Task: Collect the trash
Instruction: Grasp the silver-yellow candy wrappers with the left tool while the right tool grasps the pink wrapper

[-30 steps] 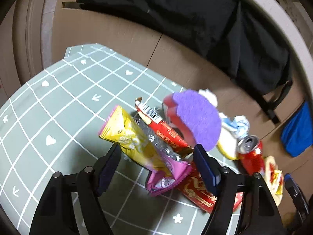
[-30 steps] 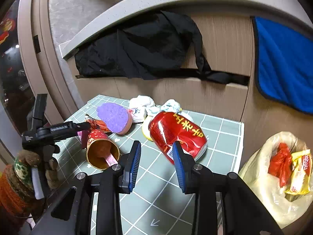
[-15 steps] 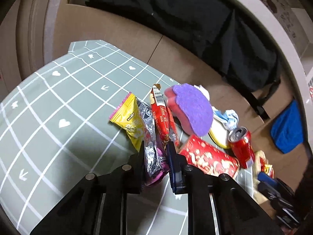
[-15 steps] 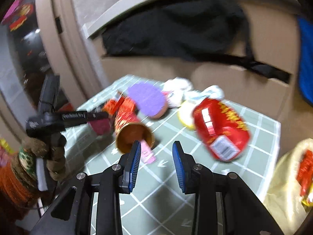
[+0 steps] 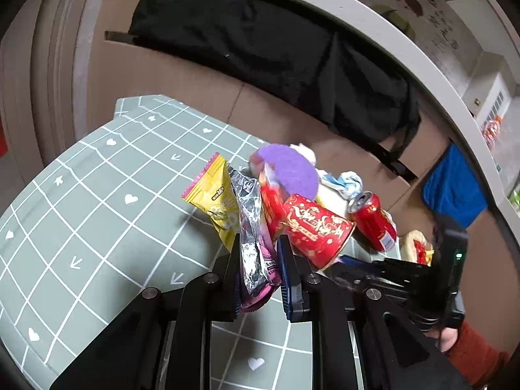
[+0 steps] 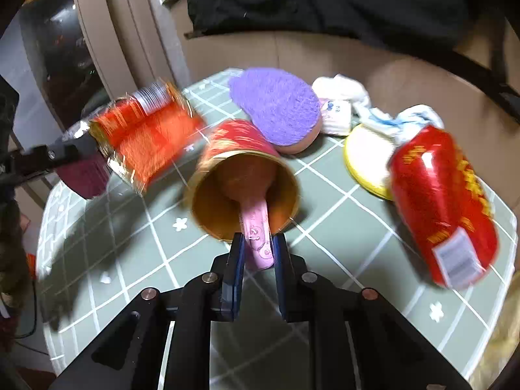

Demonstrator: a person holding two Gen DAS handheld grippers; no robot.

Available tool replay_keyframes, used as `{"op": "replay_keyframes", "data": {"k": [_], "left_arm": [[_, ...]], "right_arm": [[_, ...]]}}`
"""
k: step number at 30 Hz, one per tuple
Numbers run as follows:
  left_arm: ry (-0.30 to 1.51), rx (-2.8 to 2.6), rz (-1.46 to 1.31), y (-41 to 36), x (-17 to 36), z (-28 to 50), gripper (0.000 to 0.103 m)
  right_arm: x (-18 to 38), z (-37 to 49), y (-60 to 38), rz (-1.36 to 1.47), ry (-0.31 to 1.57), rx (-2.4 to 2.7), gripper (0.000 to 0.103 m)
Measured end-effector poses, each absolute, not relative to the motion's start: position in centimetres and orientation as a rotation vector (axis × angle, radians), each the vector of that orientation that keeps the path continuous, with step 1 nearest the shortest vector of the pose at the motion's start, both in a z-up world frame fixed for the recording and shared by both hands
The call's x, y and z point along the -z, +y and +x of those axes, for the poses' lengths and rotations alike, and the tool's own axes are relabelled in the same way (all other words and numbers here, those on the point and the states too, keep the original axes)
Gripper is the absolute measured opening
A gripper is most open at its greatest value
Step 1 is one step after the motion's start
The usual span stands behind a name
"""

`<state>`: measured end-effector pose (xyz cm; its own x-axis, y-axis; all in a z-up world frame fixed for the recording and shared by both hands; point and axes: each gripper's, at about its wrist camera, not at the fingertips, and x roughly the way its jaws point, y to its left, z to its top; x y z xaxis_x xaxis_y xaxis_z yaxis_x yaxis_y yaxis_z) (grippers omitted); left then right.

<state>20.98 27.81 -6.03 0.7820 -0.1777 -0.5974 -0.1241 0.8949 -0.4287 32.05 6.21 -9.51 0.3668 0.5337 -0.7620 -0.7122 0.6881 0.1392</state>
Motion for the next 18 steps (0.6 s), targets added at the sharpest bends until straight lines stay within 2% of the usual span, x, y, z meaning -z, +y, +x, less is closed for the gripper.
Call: {"op": "replay_keyframes", "data": {"k": [11, 12, 14, 18], "left_arm": [[0.669, 0.125, -0.418, 24.6, 5.9, 20.0, 0.02], [0.665, 0.127, -0.405, 24.3, 5.8, 19.6, 0.02], [0.658, 0.116, -0.383, 23.9, 5.5, 19.1, 0.02], [0.629, 0.079, -0.36, 23.8, 4.6, 18.4, 0.02]], "right_arm": [[7.2, 25.0, -1.1, -0.184, 0.934, -0.872, 0.015], [7.5, 24.3, -1.2, -0.195, 0.924, -0.871, 0.018], [7.5, 23.5, -1.1, -0.238, 0.906, -0.861, 0.035], [7.7, 23.3, -0.3, -0.277, 0.866, -0.865, 0.036]]}}
